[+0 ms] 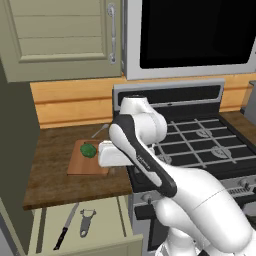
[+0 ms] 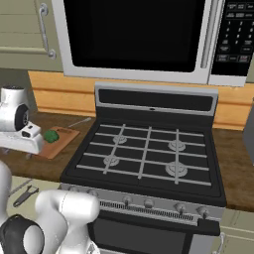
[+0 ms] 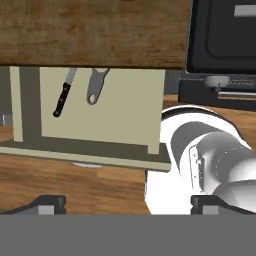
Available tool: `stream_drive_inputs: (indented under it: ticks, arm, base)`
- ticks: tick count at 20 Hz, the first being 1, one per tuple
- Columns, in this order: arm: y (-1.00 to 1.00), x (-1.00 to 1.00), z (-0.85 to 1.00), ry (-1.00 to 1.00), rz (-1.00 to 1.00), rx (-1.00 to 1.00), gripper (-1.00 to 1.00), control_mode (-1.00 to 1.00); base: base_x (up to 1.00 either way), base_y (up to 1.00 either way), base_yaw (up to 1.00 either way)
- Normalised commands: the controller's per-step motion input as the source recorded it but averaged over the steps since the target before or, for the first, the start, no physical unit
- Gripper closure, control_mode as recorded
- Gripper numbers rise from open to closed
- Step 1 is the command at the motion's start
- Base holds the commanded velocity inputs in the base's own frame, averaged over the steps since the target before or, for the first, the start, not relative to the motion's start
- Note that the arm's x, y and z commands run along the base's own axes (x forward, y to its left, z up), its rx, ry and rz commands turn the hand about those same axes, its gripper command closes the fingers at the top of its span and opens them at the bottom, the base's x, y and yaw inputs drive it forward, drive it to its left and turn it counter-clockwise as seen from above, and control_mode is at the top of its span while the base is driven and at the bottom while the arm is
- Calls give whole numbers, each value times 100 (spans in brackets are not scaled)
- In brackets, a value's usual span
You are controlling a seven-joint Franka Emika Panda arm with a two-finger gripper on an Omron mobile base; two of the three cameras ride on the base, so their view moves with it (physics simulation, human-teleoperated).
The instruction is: Place the appropriate cutting tool for cutting the broccoli skin on the cutting board.
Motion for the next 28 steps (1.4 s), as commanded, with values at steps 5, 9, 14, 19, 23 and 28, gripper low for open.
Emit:
stream_drive_inputs:
  ticks: [5,9,14,19,23,28]
  arm:
    - [32,-14,-31,2,0,0,-100,-100]
    - [49,-45,-68,-1,0,-1,-100,-100]
    - [22,-49,-83,-3,0,-5,-100,-100]
    - [8,-6,-84,-4,0,-8,-100,-100]
    - [12,34,-98,0,0,1,-100,-100]
    - [49,17,-61,-1,0,0,-100,-100]
  base:
    - [0,0,0]
    - [0,0,0]
    - [0,0,0]
    - [0,0,0]
    - [0,0,0]
    - [0,0,0]
